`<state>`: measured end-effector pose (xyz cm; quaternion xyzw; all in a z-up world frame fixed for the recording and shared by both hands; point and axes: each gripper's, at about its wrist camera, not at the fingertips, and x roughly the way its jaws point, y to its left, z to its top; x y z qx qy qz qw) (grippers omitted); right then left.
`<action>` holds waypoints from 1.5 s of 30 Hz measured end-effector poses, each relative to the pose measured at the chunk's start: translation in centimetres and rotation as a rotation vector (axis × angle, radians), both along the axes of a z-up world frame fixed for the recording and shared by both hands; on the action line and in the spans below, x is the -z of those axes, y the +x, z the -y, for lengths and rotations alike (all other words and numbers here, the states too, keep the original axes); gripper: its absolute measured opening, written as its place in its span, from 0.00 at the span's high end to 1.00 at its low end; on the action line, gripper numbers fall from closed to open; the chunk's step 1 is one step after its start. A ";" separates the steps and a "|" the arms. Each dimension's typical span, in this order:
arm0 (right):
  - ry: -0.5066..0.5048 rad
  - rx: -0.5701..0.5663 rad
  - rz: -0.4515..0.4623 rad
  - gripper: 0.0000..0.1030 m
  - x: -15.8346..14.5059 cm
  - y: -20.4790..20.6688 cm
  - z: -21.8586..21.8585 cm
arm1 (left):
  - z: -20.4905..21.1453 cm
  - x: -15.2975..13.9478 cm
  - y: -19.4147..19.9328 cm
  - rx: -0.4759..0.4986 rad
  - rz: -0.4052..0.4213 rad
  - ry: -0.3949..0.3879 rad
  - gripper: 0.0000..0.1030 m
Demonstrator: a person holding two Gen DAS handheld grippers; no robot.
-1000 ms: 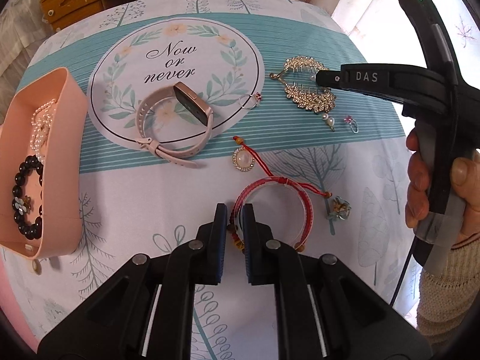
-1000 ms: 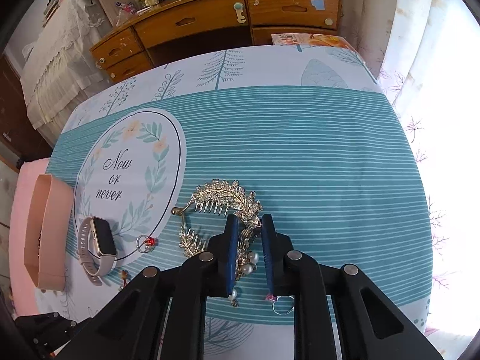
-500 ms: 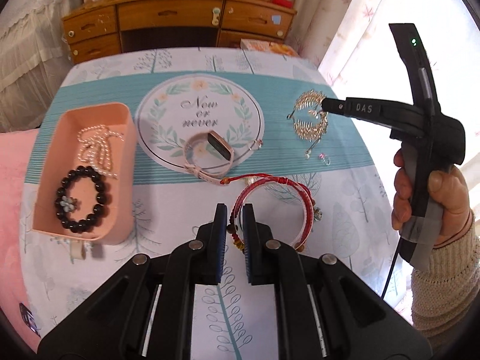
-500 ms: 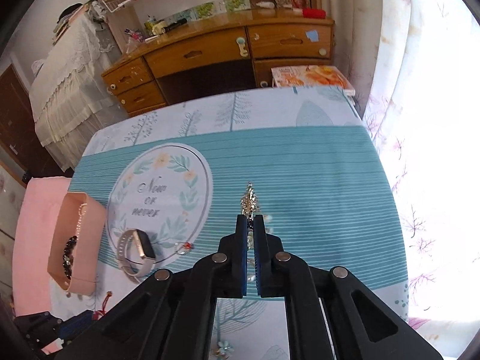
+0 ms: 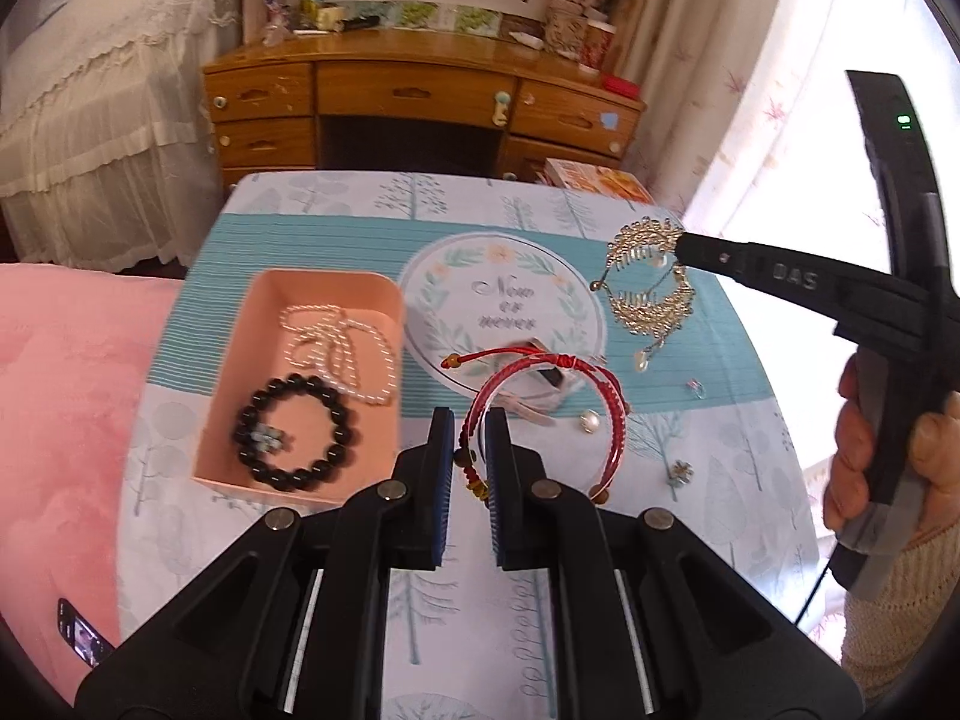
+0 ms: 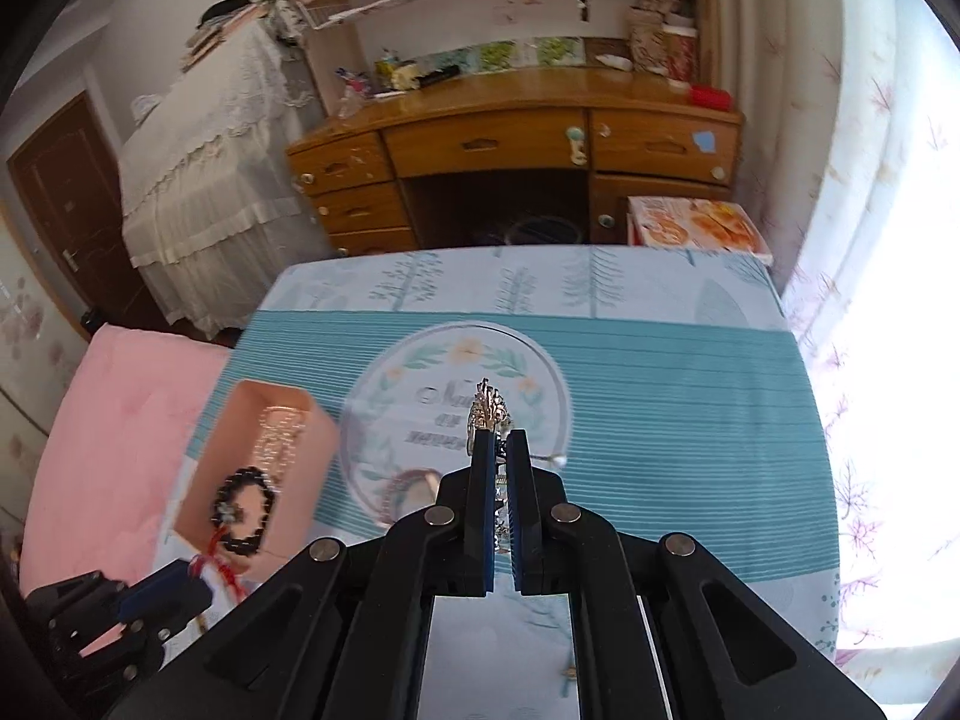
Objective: Organize jewelry
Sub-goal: 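Carry the bracelet and gold necklace into the pink box and open both tools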
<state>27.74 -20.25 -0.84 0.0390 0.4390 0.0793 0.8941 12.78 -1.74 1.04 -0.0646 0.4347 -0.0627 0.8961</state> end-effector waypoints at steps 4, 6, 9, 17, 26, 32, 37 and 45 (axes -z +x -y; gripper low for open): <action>0.011 -0.060 0.034 0.97 -2.1 -0.6 -4.0 | -2.5 -0.2 0.8 -0.056 0.018 0.025 0.92; 0.016 -0.083 0.043 0.97 -2.8 -0.5 -6.0 | -3.8 -0.1 1.4 -0.082 0.021 0.038 0.92; 0.019 -0.113 0.043 0.97 -3.3 -0.1 -9.0 | -6.0 0.4 2.5 -0.115 0.013 0.037 0.92; 0.026 -0.166 0.030 0.97 -3.3 1.6 -15.3 | -12.2 4.4 6.0 -0.138 -0.090 -0.129 0.92; 0.039 -0.232 0.004 0.97 -1.6 3.2 -21.2 | -14.0 8.2 5.8 -0.148 -0.136 -0.161 0.85; 0.065 -0.263 -0.036 0.97 0.8 4.5 -23.6 | -14.7 9.1 3.3 -0.210 -0.114 -0.146 0.65; 0.090 -0.282 -0.062 0.97 2.9 5.2 -24.8 | -14.2 8.7 1.4 -0.235 -0.070 -0.106 0.65; 0.164 -0.268 -0.129 0.97 6.9 6.4 -25.6 | -13.5 8.1 -0.4 -0.240 -0.030 -0.086 0.65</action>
